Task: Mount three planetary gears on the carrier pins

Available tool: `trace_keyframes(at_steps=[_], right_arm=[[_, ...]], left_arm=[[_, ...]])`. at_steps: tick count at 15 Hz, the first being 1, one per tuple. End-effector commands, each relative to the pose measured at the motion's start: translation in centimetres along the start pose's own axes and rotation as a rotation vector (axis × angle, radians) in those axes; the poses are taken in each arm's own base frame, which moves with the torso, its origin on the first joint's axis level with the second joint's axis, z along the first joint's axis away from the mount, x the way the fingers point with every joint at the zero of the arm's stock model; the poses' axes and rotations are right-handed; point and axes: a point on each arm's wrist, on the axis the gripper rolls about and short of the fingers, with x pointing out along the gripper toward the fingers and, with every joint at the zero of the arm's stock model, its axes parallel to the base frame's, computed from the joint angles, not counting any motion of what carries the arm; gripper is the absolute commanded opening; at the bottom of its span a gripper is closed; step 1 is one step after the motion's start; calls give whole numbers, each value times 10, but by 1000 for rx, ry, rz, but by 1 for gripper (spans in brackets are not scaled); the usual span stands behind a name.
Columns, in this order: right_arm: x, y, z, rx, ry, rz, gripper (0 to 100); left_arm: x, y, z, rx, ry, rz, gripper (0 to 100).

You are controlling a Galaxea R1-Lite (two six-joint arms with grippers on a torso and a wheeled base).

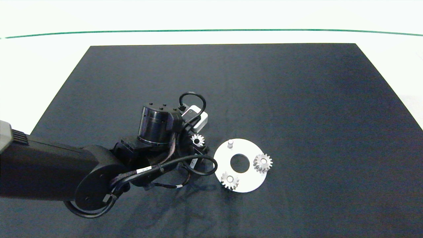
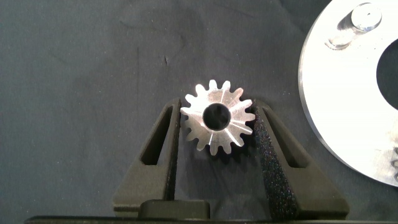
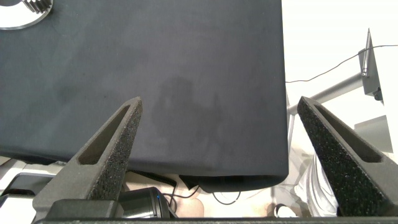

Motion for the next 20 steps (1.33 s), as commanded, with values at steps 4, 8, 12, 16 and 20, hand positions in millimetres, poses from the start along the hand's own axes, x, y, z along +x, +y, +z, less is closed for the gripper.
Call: trace_keyframes(at_steps=[4, 8, 12, 16, 20], right_arm=[[-1, -1, 1, -2, -1, -1, 100], [-1, -1, 1, -1, -2, -3, 100], [-2, 0, 1, -1, -1, -6, 100], [-2, 0, 1, 0, -3, -5, 100], [-2, -1, 1, 1, -6, -5, 100]], left_arm=[[-3, 0, 3, 1, -11, 0, 16], [-16, 4, 18, -2, -40, 0, 13], [-31, -16, 38, 17, -77, -69, 13], [-25, -39, 43, 24, -88, -121, 13], [-15, -46, 51, 26, -99, -122, 13]])
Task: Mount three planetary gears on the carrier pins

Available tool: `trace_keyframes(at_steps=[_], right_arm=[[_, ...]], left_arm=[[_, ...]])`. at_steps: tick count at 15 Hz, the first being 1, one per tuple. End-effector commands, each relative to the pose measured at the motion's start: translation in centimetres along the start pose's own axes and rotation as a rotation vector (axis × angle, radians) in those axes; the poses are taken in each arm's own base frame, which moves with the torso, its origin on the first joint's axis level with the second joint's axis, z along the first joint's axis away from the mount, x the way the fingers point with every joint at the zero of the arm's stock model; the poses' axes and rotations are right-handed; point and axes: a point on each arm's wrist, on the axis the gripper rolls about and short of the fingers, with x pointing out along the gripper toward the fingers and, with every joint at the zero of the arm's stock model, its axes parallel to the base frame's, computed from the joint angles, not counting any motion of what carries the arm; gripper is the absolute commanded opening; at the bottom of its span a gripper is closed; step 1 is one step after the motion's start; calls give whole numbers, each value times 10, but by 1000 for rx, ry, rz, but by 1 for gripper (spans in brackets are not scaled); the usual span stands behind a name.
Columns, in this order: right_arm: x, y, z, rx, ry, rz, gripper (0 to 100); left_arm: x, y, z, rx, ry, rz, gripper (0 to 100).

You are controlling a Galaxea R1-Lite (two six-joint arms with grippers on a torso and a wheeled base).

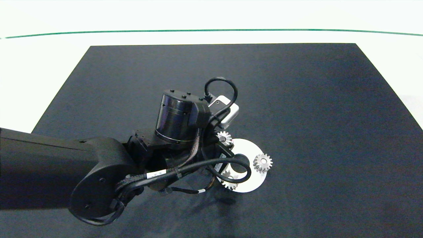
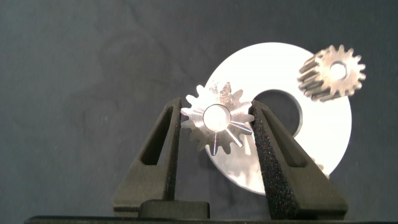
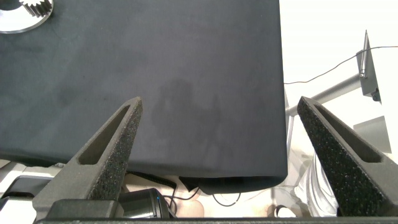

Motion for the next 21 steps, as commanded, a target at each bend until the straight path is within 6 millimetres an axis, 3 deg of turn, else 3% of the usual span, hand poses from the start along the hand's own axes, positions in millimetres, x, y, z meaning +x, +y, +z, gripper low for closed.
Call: trace_keyframes(at_steps=[1, 14, 21], right_arm=[[0, 0, 0, -2, 3, -1, 100], [1, 0, 0, -4, 6, 5, 100], [1, -1, 0, -5, 7, 6, 100]], left_arm=[[11, -4, 3, 2, -4, -1, 13], [31, -11, 0, -2, 13, -8, 13], [30, -13, 2, -18, 7, -14, 13]])
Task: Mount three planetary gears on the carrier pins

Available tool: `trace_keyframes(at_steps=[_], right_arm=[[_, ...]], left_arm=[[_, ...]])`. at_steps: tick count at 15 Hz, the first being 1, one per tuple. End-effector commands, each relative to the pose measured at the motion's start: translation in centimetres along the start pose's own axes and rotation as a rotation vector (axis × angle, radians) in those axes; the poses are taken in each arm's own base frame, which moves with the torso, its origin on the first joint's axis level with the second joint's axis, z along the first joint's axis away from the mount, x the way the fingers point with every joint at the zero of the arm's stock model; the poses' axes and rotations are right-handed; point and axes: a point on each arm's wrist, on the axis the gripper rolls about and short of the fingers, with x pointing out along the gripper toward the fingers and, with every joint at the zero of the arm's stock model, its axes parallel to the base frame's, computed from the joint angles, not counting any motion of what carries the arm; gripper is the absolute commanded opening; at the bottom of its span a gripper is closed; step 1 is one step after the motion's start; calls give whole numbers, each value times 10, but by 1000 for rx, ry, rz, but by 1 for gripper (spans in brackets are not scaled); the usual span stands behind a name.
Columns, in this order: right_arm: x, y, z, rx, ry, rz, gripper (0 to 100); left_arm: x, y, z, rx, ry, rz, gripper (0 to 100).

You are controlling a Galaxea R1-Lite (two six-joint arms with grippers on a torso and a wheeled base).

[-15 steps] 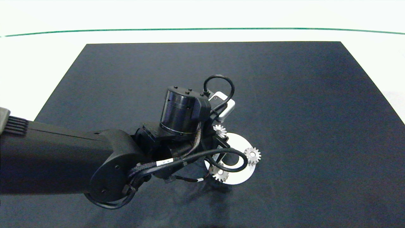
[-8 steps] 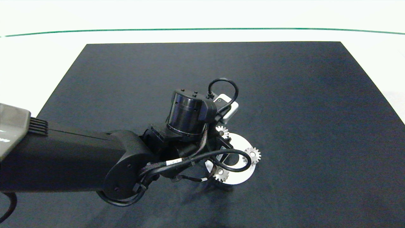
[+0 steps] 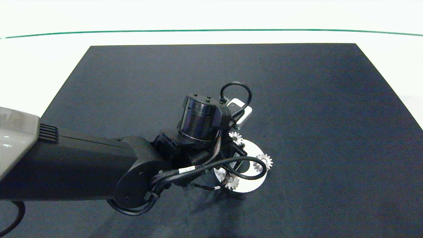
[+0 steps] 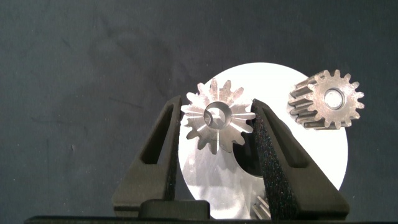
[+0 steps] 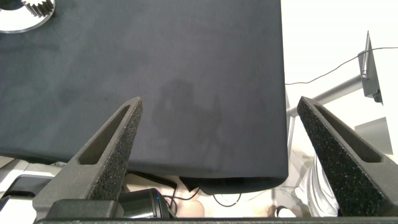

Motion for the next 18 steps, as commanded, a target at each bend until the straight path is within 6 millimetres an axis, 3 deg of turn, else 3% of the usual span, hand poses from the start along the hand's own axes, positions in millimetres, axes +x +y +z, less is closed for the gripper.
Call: trace_keyframes(at_steps=[1, 18], right_arm=[[0, 0, 0, -4, 8, -1, 100], [1, 0, 0, -4, 8, 1, 100]], left_arm=[[1, 0, 0, 2, 0, 3, 13], [4, 0, 6, -3, -20, 6, 13]])
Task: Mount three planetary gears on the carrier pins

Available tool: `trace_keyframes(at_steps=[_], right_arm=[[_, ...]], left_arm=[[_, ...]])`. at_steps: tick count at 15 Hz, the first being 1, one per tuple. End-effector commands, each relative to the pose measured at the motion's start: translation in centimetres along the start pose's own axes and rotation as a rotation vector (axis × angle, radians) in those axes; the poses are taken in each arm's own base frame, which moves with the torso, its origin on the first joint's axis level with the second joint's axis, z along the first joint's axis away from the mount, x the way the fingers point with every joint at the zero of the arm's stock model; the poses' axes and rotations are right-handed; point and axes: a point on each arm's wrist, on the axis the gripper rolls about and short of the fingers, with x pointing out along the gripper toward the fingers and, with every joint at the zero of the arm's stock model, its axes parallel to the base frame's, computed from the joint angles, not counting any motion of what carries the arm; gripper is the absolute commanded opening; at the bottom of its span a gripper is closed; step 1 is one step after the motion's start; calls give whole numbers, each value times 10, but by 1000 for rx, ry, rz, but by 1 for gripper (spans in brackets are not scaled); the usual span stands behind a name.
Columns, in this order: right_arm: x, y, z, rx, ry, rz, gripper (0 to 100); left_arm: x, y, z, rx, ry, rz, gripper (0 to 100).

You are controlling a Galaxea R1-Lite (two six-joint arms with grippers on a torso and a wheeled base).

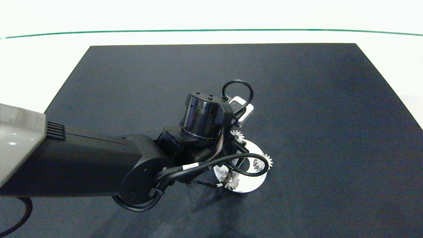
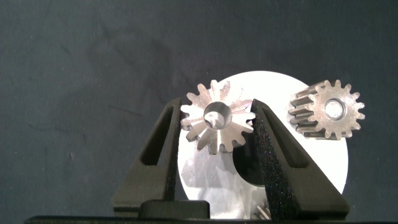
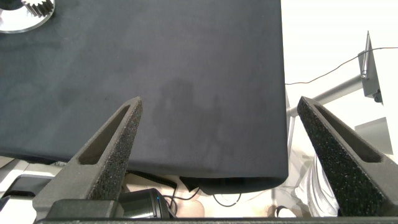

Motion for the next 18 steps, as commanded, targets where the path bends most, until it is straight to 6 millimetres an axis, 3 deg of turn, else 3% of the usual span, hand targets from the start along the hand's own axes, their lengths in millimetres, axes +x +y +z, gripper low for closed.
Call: trace_keyframes(at_steps=[1, 18], right_arm=[[0, 0, 0, -4, 6, 0, 100], [0, 0, 0, -3, 3, 0, 100]], left_arm=[[-1, 1, 1, 0, -6, 3, 13], [-6, 7, -7, -4, 14, 17, 13]])
